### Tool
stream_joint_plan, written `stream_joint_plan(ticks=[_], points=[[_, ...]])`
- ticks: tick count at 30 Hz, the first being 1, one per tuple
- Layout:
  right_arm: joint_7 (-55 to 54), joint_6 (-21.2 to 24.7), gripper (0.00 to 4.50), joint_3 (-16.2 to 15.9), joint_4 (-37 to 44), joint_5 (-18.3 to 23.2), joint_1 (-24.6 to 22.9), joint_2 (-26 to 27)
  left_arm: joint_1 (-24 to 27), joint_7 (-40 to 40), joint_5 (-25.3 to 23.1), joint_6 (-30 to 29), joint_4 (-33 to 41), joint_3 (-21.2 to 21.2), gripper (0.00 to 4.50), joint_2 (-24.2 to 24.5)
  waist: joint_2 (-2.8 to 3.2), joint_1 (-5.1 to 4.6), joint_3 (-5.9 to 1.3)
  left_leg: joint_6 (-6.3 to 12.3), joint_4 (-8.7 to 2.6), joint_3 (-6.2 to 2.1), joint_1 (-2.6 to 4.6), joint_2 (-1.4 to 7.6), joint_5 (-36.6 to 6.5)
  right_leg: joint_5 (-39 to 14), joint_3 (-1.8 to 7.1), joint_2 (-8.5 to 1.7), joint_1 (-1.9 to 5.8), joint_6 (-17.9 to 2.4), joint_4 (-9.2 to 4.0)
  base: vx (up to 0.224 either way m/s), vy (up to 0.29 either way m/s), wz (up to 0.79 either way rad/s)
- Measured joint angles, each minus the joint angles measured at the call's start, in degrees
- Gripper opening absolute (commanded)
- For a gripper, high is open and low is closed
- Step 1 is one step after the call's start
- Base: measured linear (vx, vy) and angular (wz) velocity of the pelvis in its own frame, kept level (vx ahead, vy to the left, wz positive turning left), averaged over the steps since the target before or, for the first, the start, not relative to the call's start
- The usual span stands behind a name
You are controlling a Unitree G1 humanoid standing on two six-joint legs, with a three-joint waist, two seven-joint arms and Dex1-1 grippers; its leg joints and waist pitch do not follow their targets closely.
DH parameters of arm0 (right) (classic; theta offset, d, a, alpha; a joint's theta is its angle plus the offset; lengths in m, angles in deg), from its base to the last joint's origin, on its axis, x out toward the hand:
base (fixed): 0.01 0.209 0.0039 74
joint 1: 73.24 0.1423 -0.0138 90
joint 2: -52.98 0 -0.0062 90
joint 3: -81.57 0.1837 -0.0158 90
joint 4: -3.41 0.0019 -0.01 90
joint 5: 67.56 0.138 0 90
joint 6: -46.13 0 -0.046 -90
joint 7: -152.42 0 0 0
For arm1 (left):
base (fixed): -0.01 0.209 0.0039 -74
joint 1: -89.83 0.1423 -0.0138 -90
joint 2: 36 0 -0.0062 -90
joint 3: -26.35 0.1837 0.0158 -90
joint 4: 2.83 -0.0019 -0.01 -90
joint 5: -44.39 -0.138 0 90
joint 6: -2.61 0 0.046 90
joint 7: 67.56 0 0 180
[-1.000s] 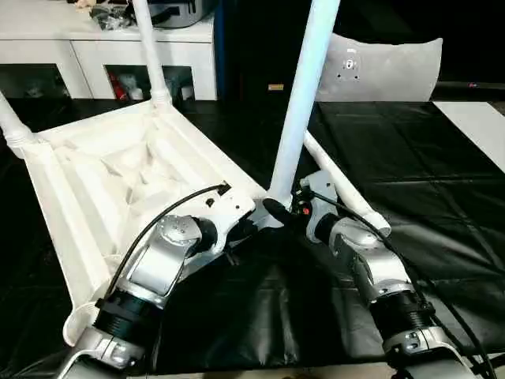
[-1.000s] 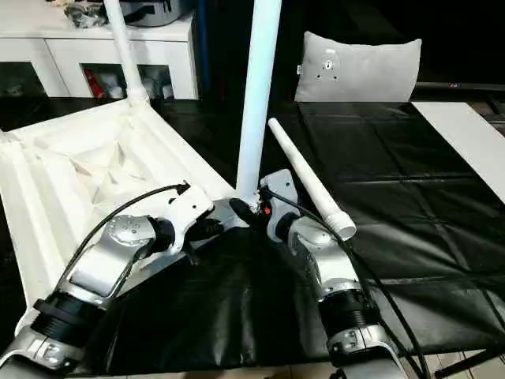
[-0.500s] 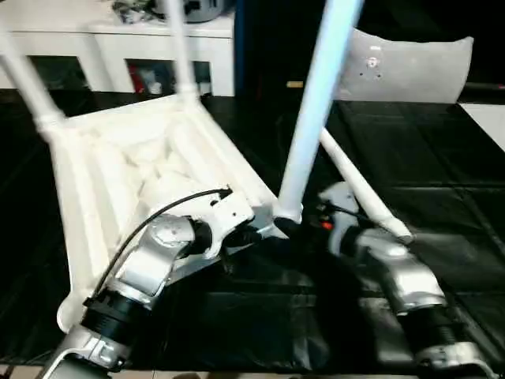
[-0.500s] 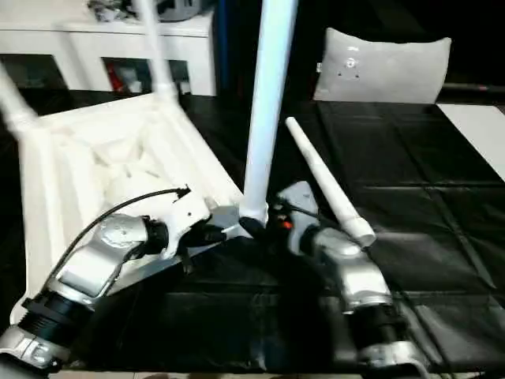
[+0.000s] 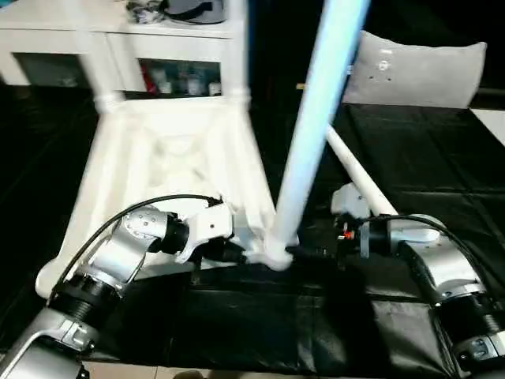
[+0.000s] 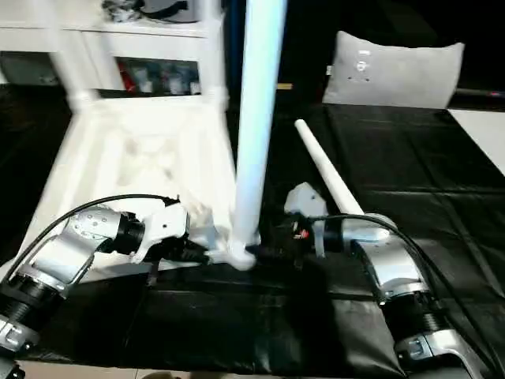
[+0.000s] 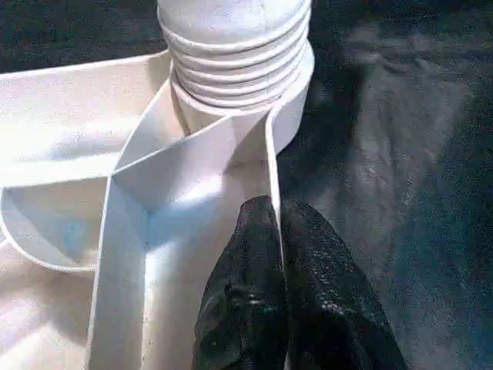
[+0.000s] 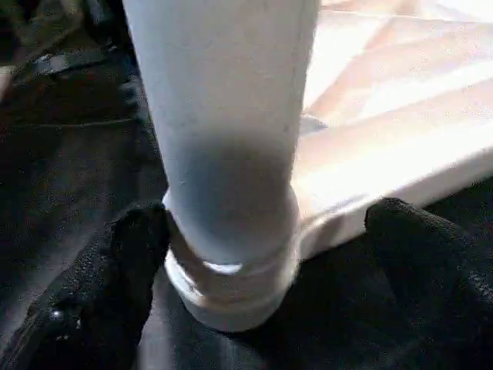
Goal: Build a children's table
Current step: Rotate leg to tighten
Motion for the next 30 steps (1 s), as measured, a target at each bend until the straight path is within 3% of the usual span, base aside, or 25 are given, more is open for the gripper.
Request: stream_joint_plan(ticks=[3, 5, 8, 10, 20, 27, 30], points=[[2.25, -0.01, 4.1, -1.25, -1.58, -0.35, 0.82, 0.24, -0.17, 1.75, 0.12, 0.88, -0.41, 0.18, 0.0, 0.21, 0.0, 0.21, 0.0, 0.0, 0.0, 0.0, 0.01, 0.01, 0.0, 0.0, -0.02, 0.0, 0.0, 0.0, 0.02, 0.0, 0.0, 0.0], [3.44, -0.01, 4.1, -2.14, -2.09, -0.37, 0.82, 0.24, -0.17, 2.19, 0.17, 1.52, -0.43, 0.45, 0.0, 0.4, 0.0, 0.27, 0.0, 0.0, 0.01, 0.0, 0.01, 0.01, 0.0, 0.0, -0.01, 0.0, 0.0, -0.01, 0.02, 0.0, 0.0, 0.0], [4.48, -0.02, 3.68, -2.21, -2.41, -0.37, 0.99, 0.23, -0.18, 2.74, 0.22, 1.92, -0.47, 0.59, 0.0, 0.49, 0.0, 0.28, 0.0, 0.0, 0.02, 0.0, 0.01, 0.01, 0.0, 0.0, -0.01, 0.0, 0.01, -0.01, 0.04, 0.0, 0.0, 0.0], [5.09, -0.14, 3.67, -2.51, -2.67, -0.36, 1.23, 0.28, -0.18, 2.92, 0.21, 1.97, -0.47, 0.6, 0.0, 0.52, 0.0, 0.27, 0.0, 0.0, 0.02, 0.0, 0.02, 0.01, 0.0, 0.0, -0.01, 0.0, 0.01, -0.01, 0.05, 0.0, 0.0, 0.0], [5.89, -2.01, 2.79, -2.99, -5.13, -0.23, 2.3, 2.15, -0.45, 3.23, 0.18, 2.93, -1.32, 0.62, 0.0, 0.55, -0.01, 0.21, 0.0, -0.01, 0.07, 0.0, 0.03, 0.03, 0.01, 0.0, -0.01, 0.01, 0.01, -0.01, 0.12, 0.0, 0.0, 0.0], [6.21, -0.61, 2.7, -2.56, -4.63, 0.46, 1.74, 2.24, -0.31, 3.25, 0.35, 2.24, -1.08, 0.57, 0.0, 0.47, -0.01, 0.3, -0.01, -0.01, 0.07, 0.0, 0.04, 0.02, 0.01, 0.0, -0.01, 0.0, 0.01, -0.01, 0.14, 0.0, 0.0, 0.0], [4.08, 1.95, 2.69, -1.07, -1.96, 1.08, -0.72, 3.36, 1.01, 1.59, 1.03, -1.77, 0.76, -0.67, 0.0, -0.72, -0.01, 0.36, -0.01, 0.0, 0.08, 0.01, 0.05, 0.02, 0.0, -0.01, 0.0, -0.01, 0.05, -0.02, 0.14, 0.0, 0.0, 0.0]])
